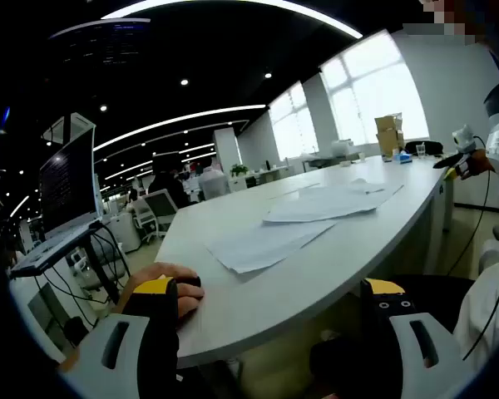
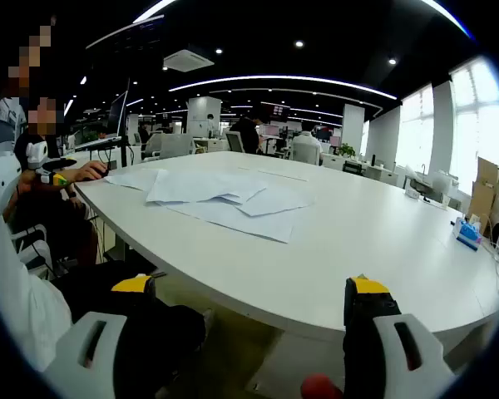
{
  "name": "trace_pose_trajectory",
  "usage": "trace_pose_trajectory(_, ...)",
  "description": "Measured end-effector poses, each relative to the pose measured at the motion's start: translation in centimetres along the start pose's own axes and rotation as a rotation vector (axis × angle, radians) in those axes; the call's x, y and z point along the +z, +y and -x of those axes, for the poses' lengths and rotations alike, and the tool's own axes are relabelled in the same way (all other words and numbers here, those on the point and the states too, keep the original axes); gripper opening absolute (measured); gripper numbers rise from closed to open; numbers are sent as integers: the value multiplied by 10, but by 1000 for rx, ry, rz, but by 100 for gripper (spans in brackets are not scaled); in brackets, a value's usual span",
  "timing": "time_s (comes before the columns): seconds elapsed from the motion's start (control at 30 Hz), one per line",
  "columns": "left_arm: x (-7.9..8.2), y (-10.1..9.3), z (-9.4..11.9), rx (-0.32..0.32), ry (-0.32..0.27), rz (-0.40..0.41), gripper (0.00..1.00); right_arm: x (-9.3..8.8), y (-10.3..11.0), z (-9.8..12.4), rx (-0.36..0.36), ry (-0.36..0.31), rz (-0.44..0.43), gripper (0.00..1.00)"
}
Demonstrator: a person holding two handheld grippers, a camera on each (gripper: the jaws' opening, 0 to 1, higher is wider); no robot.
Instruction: Organize the stack of printing papers by aligning and flattening the scattered papers on the table
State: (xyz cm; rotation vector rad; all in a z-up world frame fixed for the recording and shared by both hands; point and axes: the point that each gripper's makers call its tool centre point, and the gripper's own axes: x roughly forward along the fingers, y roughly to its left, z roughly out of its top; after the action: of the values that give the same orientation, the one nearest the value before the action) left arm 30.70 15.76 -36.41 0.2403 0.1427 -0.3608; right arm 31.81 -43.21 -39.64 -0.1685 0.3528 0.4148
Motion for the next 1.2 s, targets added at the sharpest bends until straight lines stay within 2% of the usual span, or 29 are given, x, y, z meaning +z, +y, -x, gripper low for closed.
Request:
trace_pose_trajectory(0.9, 1, 1, 1, 3, 0, -4, 93, 0, -1, 0, -1, 4, 6, 89)
trace_pose_trajectory(1.2, 15, 3, 2, 7, -3, -40, 93, 26, -1, -1, 0, -32, 48, 89)
